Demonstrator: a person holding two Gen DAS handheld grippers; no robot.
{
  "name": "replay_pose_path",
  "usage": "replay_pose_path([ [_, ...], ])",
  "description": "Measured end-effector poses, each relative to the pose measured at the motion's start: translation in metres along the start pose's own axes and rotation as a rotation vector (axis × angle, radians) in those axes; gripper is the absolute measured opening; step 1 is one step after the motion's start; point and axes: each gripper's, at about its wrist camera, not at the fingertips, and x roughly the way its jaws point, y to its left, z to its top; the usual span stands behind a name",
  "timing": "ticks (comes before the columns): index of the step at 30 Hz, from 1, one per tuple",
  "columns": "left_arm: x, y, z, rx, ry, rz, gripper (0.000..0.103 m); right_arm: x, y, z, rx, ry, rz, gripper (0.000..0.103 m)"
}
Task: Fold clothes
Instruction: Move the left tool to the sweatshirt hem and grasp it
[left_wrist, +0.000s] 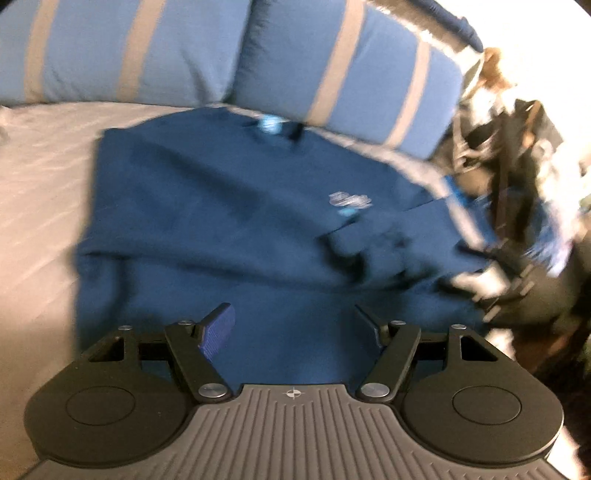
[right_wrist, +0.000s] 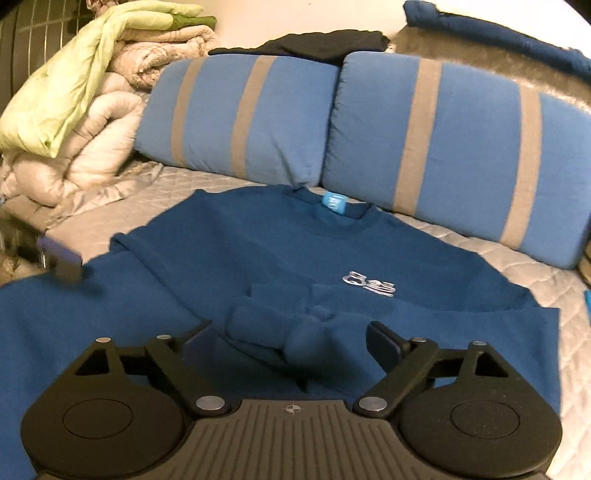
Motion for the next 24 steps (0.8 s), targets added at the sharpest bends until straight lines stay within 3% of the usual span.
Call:
replay_pose_path([
  [7,0.077,0.008,0.034,-0.298,0.071,-0.192,0.069,-0.013,-0.014,-0.008,0.047,-0.014,-0.057,0.093],
  [10,0.115,0.023,0.032,-0.441,0.114,-0.221,0.068,-0.023,-0.016,-0.011,0.05,-0.032,-0.069,0.094],
  [12,0.139,0.033,0.028,-0.532,0.15,-0.238,0.057,-0.031,-0.017,-0.012,0.047,-0.044,-0.077,0.095],
  [14,0.154,0.042,0.023,-0.614,0.18,-0.264,0.054,-0.036,-0.017,-0.014,0.036,-0.055,-0.09,0.095],
  [19,0.169,0.049,0.013,-0.7,0.166,-0.31,0.051,-0.047,-0.017,-0.019,-0.014,-0.085,-0.127,0.095],
  [22,0.174,0.051,0.009,-0.749,0.154,-0.338,0.032,-0.048,-0.018,-0.022,-0.038,-0.085,-0.139,0.095],
  [23,0.177,0.053,0.006,-0.775,0.16,-0.351,0.019,-0.048,-0.019,-0.023,-0.042,-0.082,-0.144,0.096],
  [24,0.179,0.055,0.004,-0.797,0.168,-0.362,0.015,-0.046,-0.019,-0.024,-0.045,-0.079,-0.148,0.096],
])
